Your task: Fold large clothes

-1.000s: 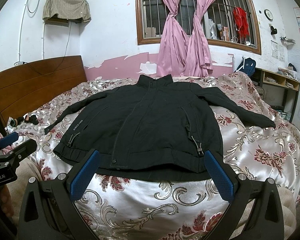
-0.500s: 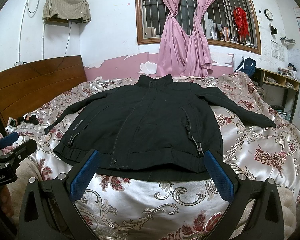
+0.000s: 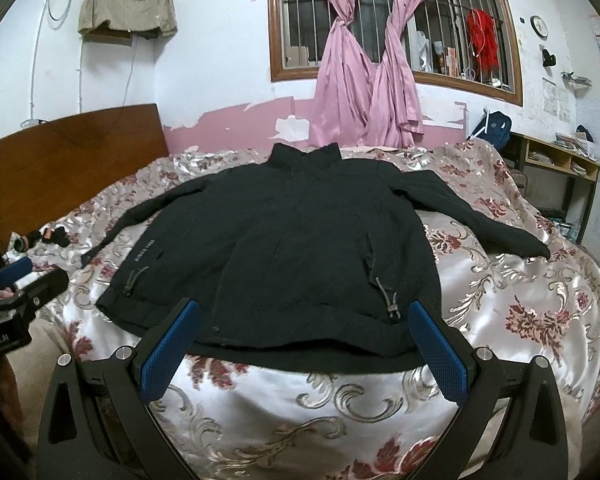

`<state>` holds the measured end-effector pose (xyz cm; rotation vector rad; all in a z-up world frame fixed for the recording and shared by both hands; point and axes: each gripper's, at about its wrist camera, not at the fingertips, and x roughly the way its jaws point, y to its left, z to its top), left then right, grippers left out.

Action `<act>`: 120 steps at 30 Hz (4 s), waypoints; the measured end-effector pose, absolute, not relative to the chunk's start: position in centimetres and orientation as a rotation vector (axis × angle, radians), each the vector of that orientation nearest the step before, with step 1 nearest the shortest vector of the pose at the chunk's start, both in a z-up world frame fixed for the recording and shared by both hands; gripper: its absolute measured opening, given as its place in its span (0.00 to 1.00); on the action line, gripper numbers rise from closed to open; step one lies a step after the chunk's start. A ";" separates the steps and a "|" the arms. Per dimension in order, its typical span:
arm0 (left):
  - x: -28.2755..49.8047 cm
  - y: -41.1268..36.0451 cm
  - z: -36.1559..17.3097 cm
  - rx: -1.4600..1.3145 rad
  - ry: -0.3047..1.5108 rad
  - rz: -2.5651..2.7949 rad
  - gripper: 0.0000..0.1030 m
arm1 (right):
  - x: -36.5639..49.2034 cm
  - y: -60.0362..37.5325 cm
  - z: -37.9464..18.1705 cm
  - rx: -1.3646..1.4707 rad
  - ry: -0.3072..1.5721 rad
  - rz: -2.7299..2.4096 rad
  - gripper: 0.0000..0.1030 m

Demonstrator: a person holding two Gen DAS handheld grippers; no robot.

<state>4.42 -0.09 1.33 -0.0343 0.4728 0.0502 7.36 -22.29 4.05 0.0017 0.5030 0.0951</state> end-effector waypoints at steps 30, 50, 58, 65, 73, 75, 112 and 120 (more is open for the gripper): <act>32.3 -15.1 -0.7 0.062 0.685 -0.168 0.99 | 30.3 -50.8 -1.3 0.435 0.617 -0.294 0.99; 46.5 -26.1 -2.8 0.089 0.740 -0.398 0.99 | 42.8 -64.6 -13.9 1.027 0.670 -0.286 0.96; 52.3 -28.5 -4.2 0.041 0.809 -0.380 0.99 | 44.9 -65.9 -16.0 1.223 0.606 -0.420 0.25; 54.3 -29.4 -7.9 0.103 0.955 -0.343 1.00 | 45.5 -64.9 -11.0 1.001 0.546 -0.440 0.06; 51.7 -24.0 -5.6 -0.042 0.884 -0.390 0.99 | 48.2 -59.3 3.7 0.551 0.406 -0.384 0.06; 51.0 -21.8 -4.6 -0.063 0.863 -0.391 0.99 | 48.6 -57.0 7.2 0.451 0.366 -0.357 0.06; 44.7 13.2 -5.8 -0.724 0.795 -0.335 0.98 | 45.1 -8.2 -2.9 -0.466 0.780 0.497 0.69; 48.2 9.4 -6.7 -0.669 0.864 -0.256 0.10 | 37.4 -16.9 -1.5 -0.367 0.728 0.441 0.69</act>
